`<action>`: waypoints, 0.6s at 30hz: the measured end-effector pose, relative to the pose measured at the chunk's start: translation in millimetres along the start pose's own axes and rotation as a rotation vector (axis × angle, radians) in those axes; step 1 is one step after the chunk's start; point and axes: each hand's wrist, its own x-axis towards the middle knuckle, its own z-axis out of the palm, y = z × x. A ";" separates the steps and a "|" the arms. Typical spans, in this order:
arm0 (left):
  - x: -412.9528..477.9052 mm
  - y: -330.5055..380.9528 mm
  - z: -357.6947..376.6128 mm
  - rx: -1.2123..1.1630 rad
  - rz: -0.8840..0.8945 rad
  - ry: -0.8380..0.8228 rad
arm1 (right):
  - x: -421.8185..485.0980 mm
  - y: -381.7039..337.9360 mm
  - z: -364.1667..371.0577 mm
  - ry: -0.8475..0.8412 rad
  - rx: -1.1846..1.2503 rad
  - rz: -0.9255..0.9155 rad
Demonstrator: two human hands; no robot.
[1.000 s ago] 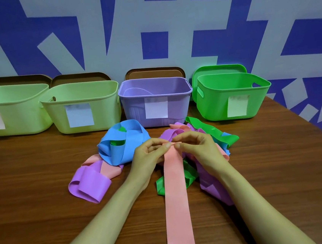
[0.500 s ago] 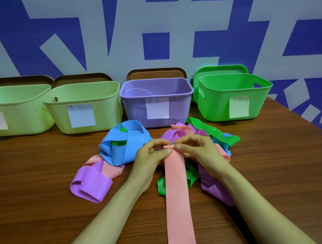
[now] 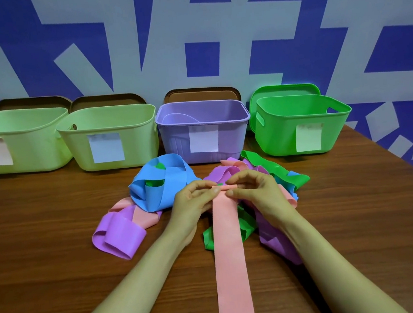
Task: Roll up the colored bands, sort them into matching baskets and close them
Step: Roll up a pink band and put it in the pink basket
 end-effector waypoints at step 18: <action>0.7 -3.0 -0.6 0.040 -0.048 -0.029 | 0.4 1.8 -2.4 -0.003 0.071 0.095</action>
